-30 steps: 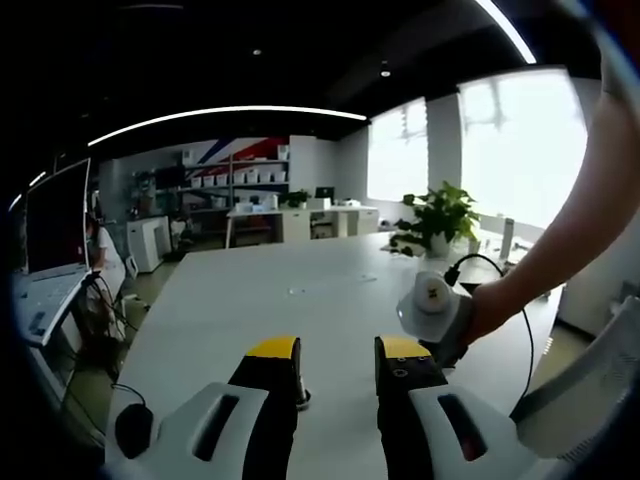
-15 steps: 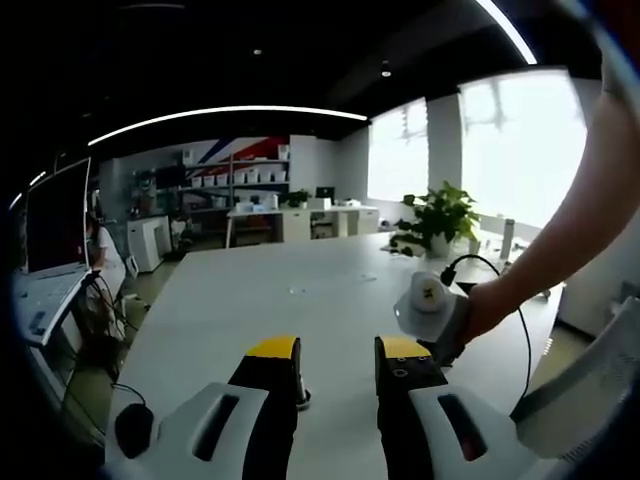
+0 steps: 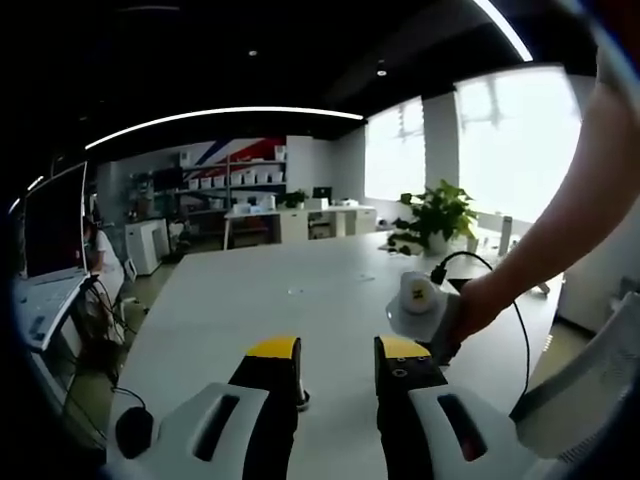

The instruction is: Place the washer onto the threaded stud by aligning its center hole with the stud, sliding it down to the base, and recovering from edge contact or off-axis alignment until the washer reaches the visible bottom stop.

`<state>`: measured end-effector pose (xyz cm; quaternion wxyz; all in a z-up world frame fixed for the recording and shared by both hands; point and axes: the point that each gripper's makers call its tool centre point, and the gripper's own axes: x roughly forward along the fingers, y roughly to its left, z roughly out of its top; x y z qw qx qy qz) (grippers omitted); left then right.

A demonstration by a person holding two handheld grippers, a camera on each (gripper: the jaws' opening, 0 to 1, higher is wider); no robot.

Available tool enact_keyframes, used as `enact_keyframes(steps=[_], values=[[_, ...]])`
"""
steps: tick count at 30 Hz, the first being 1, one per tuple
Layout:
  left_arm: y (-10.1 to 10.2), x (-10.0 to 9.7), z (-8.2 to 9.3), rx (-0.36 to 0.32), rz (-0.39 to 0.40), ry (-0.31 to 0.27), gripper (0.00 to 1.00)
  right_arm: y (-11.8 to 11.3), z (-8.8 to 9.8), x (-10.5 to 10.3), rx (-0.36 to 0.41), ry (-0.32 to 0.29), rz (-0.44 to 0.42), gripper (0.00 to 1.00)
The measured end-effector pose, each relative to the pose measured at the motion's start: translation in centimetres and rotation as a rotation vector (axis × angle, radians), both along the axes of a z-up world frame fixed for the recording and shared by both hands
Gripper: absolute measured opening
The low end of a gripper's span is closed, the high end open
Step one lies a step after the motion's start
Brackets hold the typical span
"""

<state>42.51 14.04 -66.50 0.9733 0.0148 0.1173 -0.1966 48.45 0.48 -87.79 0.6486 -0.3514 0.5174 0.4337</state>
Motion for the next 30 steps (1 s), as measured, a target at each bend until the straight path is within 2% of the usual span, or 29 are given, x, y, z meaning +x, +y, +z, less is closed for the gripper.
enact_keyframes(steps=[21, 30], values=[[-0.01, -0.07, 0.05, -0.009, 0.002, 0.001, 0.28, -0.07, -0.01, 0.12, 0.003, 0.003, -0.067, 0.14], [-0.1, -0.1, -0.02, -0.004, -0.003, 0.003, 0.28, 0.02, 0.08, 0.03, 0.008, 0.01, -0.067, 0.13]])
